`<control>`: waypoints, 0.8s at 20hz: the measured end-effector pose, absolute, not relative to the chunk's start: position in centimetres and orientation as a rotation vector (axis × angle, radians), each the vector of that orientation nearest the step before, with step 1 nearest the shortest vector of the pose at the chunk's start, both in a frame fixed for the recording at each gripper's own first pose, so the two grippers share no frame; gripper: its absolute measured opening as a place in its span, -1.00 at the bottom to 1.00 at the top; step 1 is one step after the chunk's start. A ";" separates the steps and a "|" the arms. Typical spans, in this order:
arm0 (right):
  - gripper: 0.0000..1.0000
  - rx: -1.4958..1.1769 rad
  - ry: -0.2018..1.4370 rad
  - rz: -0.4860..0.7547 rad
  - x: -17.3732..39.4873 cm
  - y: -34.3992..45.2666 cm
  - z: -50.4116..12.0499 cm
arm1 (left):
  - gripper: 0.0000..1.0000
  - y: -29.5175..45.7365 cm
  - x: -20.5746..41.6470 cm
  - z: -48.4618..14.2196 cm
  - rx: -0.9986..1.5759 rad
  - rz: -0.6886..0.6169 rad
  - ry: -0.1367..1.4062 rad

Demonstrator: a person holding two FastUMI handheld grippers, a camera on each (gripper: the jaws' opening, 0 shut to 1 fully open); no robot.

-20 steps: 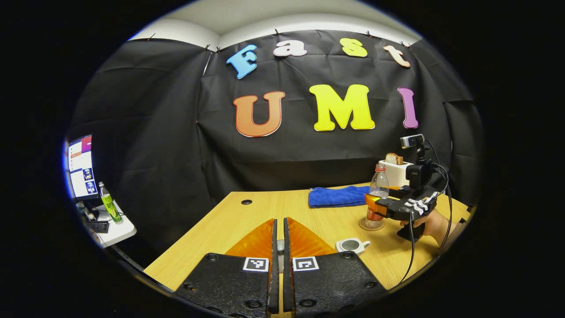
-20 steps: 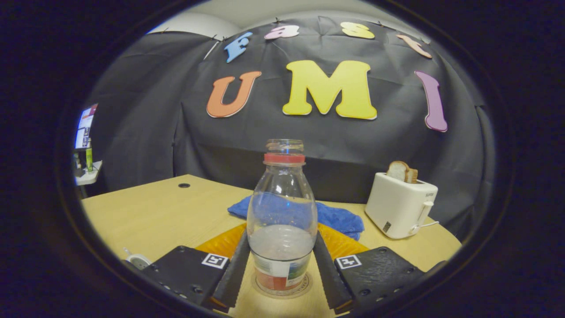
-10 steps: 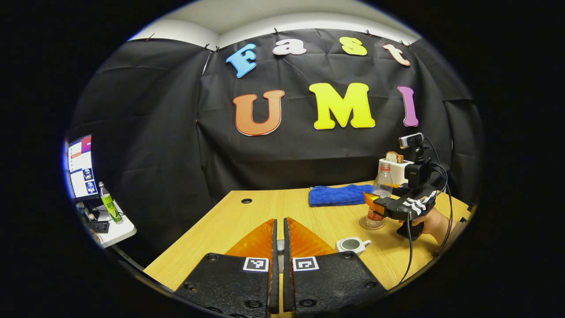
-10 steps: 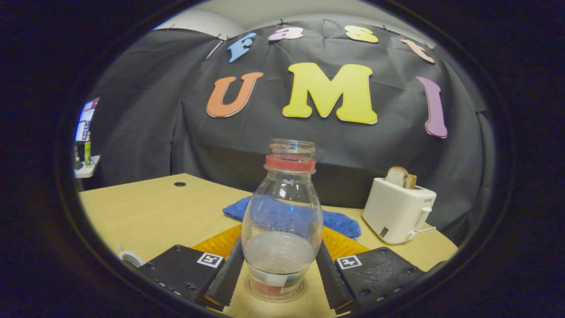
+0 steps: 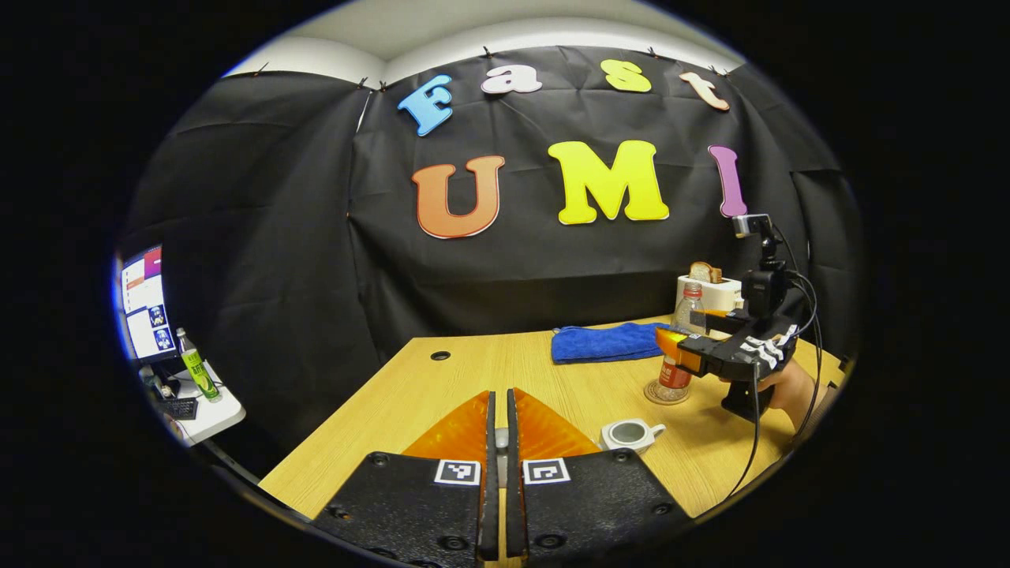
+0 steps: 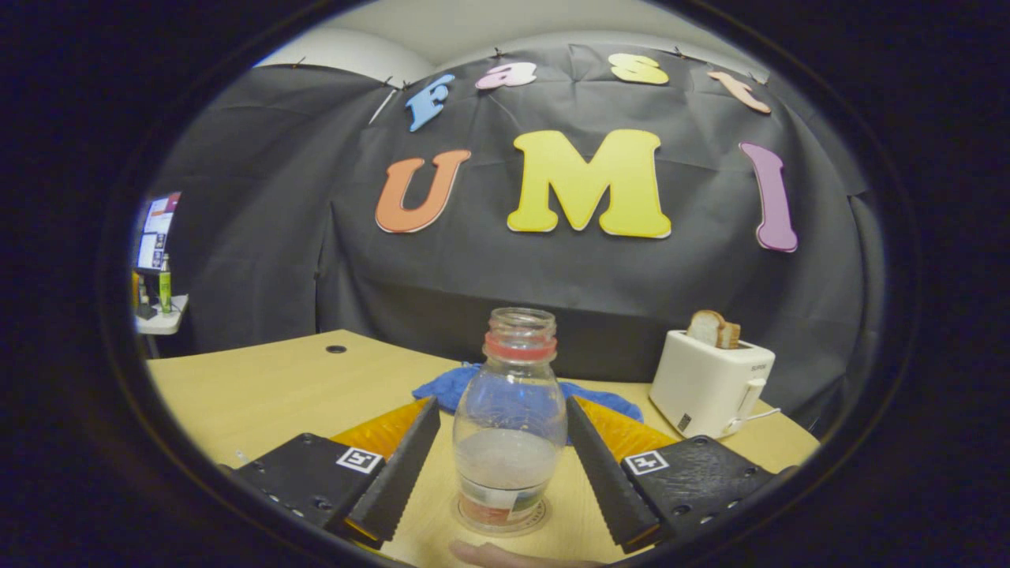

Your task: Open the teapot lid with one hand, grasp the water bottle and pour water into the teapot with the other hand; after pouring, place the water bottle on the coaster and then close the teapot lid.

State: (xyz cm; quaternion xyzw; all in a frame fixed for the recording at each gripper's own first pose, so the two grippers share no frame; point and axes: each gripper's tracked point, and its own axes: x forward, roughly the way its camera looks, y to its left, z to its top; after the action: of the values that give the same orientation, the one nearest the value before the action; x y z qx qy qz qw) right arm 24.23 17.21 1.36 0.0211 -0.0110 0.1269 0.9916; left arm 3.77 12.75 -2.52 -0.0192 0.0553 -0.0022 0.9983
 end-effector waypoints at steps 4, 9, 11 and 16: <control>0.96 0.019 -0.084 0.268 21.2 16.8 3.4 | -0.89 11.5 4.0 -2.4 -0.045 -0.032 0.106; 0.86 -0.022 -0.131 0.246 17.3 15.0 3.9 | -0.89 9.5 4.0 -2.2 -0.027 -0.065 0.102; 0.90 -0.010 -0.127 0.240 15.8 14.4 3.4 | -0.89 8.4 4.0 -1.9 -0.035 -0.091 0.088; 0.91 -0.013 -0.135 0.217 11.9 12.0 1.8 | -0.87 4.7 4.5 -2.4 -0.057 -0.160 0.106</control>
State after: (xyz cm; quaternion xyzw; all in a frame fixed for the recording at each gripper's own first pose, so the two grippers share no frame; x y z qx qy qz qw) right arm 11.91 12.05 1.83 -0.0067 -0.0674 0.1083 0.9918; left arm 4.49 4.73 -2.36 -0.0286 0.0527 -0.0801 0.9950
